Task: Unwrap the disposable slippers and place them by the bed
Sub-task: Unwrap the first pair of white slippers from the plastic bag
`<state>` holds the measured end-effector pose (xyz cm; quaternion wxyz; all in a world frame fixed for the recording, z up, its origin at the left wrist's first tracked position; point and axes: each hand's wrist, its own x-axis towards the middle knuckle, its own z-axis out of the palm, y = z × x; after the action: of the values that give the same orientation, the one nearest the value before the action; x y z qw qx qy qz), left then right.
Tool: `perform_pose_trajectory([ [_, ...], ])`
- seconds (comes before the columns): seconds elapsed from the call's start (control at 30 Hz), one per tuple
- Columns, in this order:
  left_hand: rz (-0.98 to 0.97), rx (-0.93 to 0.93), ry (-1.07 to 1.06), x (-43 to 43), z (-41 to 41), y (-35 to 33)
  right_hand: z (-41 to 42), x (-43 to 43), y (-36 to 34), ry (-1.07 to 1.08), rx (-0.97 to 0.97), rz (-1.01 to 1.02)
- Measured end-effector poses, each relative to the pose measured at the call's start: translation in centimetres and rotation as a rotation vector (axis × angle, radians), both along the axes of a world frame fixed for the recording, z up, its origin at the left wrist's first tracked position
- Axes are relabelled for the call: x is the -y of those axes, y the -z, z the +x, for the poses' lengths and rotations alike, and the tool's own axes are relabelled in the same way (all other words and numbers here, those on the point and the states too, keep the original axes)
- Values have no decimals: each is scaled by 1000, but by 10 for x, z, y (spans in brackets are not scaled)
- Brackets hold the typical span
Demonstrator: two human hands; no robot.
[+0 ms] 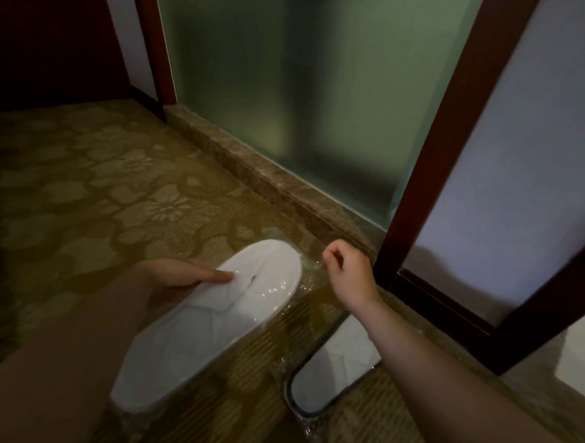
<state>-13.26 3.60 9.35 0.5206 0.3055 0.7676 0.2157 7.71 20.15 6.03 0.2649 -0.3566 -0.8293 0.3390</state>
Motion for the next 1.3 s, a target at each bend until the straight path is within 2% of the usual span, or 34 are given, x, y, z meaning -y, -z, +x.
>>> perform_pose_trajectory([
  [0.13,-35,-62,75,-3,-8,10,4,-13,5,144,-81,-106],
  [0.27,-22,2,68,-4,-17,25,7,-22,12,259,-157,-238],
  [0.47,41,119,66,-9,-13,30,11,-24,15,226,-116,-253],
  [0.57,56,136,56,-10,-16,34,13,-17,9,58,-68,-110],
  [0.7,99,179,58,-17,-17,39,6,-11,0,-142,306,423],
  [0.8,113,253,40,-21,-13,42,-1,-8,-1,-185,343,497],
  [0.87,113,280,57,-23,-12,43,0,-6,2,-164,292,440],
  [1.1,93,339,127,-24,-15,45,7,-16,1,-1,15,-119],
  [1.3,96,239,158,-24,-15,39,18,-27,2,190,-106,-388],
])
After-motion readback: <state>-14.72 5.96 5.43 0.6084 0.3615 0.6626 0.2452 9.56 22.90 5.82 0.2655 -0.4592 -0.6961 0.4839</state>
